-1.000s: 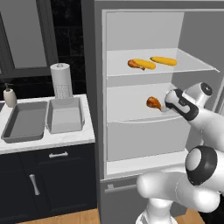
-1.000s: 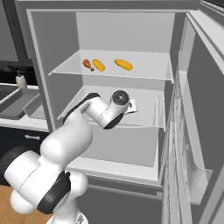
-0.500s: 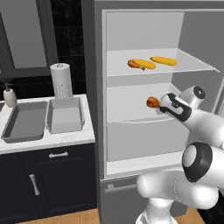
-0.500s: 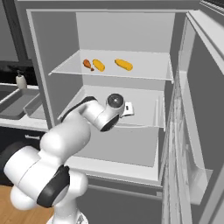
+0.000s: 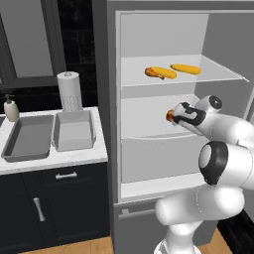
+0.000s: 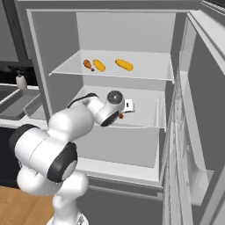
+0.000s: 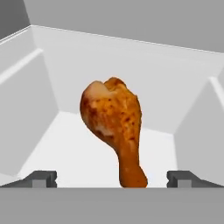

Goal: Place one corn and one chicken drumstick in each tupperware on the nearby counter, to pack two identical lunches.

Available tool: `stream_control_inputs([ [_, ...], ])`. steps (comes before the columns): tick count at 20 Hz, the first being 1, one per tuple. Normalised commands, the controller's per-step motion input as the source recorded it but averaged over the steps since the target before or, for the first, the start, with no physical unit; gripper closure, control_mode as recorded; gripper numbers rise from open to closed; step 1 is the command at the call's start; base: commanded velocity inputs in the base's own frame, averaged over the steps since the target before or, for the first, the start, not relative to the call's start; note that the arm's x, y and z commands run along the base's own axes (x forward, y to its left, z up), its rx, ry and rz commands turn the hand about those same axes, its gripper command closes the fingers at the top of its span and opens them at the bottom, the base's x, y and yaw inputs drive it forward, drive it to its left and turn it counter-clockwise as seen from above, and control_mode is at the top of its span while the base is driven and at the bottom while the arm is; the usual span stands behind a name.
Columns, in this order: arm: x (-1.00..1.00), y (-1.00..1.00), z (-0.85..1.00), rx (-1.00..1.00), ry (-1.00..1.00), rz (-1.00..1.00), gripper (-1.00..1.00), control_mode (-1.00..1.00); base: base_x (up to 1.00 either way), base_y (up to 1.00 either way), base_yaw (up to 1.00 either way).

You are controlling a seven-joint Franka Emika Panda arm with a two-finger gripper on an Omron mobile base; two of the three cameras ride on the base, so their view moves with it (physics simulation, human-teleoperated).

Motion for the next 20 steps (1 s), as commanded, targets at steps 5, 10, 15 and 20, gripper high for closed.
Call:
stream_control_inputs([
  [5,0.32,-0.04,-0.01,0.00,0.08,0.00,-1.00,-1.00,0.00,0.00,0.00],
  [10,0.20,0.00,-0.39,0.01,0.04,0.00,-1.00,-1.00,0.00,0.00,0.00],
  [15,0.12,0.00,-0.51,0.00,0.00,0.00,-1.00,-1.00,0.00,0.00,0.00],
  [20,0.02,0.00,-0.42,0.01,0.00,0.00,-1.00,-1.00,0.00,0.00,0.00],
])
